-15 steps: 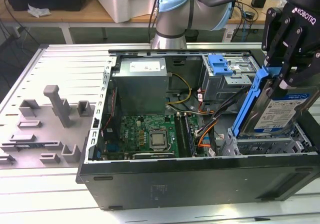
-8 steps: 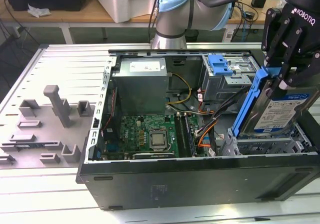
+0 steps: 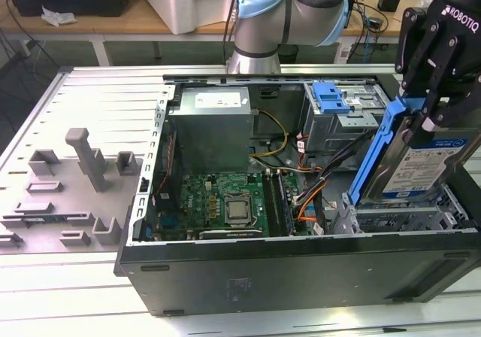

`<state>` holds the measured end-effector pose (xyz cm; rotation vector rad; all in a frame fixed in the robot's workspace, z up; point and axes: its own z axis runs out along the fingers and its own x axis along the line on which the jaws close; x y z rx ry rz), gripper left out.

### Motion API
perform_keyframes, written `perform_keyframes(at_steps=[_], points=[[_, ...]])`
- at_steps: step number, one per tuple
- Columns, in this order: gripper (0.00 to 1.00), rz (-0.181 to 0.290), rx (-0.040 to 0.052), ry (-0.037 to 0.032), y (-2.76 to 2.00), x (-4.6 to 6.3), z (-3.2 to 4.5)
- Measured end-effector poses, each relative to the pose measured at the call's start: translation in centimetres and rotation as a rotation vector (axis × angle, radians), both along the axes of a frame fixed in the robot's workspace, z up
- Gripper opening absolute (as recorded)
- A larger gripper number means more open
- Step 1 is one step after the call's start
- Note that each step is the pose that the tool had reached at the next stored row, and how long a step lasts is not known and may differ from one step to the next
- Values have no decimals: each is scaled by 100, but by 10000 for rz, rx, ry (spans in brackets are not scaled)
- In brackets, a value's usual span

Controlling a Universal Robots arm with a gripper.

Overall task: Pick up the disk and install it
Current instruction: 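Insert the disk into the insertion slot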

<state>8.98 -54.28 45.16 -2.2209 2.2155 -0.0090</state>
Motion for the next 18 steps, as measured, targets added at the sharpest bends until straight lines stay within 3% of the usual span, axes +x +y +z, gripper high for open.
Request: perform_keyframes(at_steps=[12, 16, 18], points=[[36, -25, -1, 0, 3, 0, 14], [36, -355, -2, 0, 3, 0, 15], [36, -356, 72, 2, 3, 0, 15]])
